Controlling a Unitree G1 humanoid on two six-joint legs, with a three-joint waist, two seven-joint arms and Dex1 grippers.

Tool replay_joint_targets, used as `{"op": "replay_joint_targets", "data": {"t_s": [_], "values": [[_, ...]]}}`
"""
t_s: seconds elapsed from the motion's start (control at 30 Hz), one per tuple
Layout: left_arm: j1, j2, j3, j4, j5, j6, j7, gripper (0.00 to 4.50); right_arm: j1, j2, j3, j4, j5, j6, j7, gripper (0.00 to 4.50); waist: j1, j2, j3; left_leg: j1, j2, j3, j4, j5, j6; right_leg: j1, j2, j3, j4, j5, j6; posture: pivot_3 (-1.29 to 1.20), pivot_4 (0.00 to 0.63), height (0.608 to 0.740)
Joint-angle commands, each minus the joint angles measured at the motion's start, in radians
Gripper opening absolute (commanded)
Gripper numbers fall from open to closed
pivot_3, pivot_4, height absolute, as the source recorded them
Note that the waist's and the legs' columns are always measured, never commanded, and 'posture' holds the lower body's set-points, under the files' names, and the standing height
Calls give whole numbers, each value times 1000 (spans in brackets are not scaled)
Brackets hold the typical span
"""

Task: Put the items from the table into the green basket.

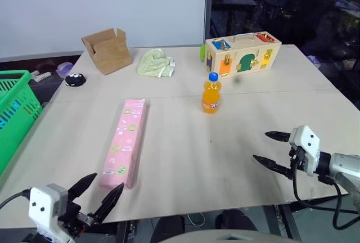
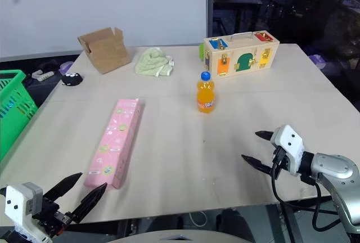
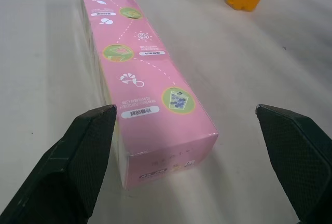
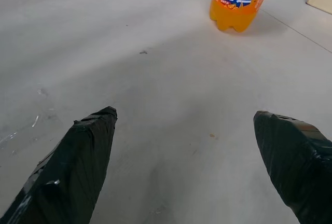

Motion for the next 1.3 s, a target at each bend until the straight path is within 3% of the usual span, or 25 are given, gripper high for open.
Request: {"op": "replay_joint_targets", "data": {"t_s": [0.03, 0.23, 0.57, 1.07, 1.3], "values": [[-45, 26, -2, -43, -38, 19, 44, 4467, -72, 39, 11, -14, 0, 18, -62, 4500, 0, 0, 0, 0, 0, 0, 0, 0, 0, 0, 0, 0, 0, 0, 0, 91, 0, 740], [-227, 123, -78, -192, -136, 156, 196, 4467, -287, 178, 114, 13, -9, 169, -213, 4500, 2, 2, -1, 1, 0, -4, 1, 0, 0, 1, 5, 3, 1, 1, 0, 102, 0, 740], [-461, 209, -185, -213, -172, 252, 322, 4467, -552, 361, 240, 207, -105, 293, -401, 4500, 7, 5, 0, 1, 0, -5, -1, -1, 1, 2, 7, 5, 1, 5, 0, 119, 0, 740], [-419, 220, -159, -190, -173, 209, 241, 4467, -791, 578, 301, 636, -241, 141, -490, 4500, 28, 7, 1, 1, -1, -5, -1, -1, 1, 2, 6, 5, 1, 5, 0, 167, 0, 740], [-427, 229, -151, -222, -191, 230, 282, 4467, -899, 631, 290, 869, -314, 48, -560, 4500, 32, 7, 1, 0, -1, -5, -1, -1, 1, 1, 6, 5, 2, 5, 0, 200, 0, 740]]}}
